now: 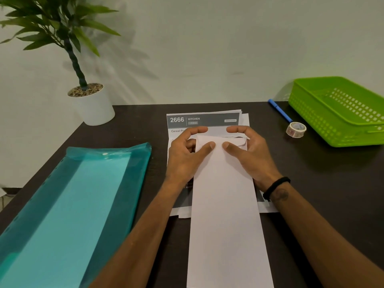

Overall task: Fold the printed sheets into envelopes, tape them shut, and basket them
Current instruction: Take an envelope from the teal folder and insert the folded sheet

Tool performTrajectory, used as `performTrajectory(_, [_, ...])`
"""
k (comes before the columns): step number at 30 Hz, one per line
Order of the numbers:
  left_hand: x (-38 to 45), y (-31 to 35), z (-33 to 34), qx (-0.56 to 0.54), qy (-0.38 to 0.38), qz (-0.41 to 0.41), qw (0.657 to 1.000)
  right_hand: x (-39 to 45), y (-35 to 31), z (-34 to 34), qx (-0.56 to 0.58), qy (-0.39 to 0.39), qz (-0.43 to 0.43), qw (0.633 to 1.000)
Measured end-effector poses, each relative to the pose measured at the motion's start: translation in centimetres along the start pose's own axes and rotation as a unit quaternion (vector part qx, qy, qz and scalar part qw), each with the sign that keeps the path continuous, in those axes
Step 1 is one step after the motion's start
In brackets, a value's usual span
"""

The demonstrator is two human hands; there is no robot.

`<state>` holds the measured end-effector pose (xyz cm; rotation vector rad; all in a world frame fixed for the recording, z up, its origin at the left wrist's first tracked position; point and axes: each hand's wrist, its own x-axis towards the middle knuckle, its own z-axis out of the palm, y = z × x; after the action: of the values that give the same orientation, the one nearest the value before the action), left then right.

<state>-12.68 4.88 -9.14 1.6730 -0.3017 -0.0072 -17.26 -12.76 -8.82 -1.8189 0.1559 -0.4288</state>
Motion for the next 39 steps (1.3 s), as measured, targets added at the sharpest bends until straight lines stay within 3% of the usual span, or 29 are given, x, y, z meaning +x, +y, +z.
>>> performTrajectory(7, [0.39,-0.55,-0.31,-0.011,-0.003,-0.005,1.000,0.05,-0.04,-0.18,0.039,0.002,0.053,0.998])
performTrajectory(14, [0.24,-0.78,-0.49,-0.032,-0.007,0.010,0.999,-0.59,-0.96,-0.05,0.020,0.023,0.045,0.999])
performTrajectory(22, [0.08,0.09,-0.09,0.015,0.006,0.019,1.000,-0.37,-0.72,0.18,0.012,0.006,0.017,1.000])
performTrajectory(39, [0.24,-0.25,-0.39,-0.018,0.036,0.001,0.999,-0.08,-0.23,-0.04,0.086,0.003,0.062,0.994])
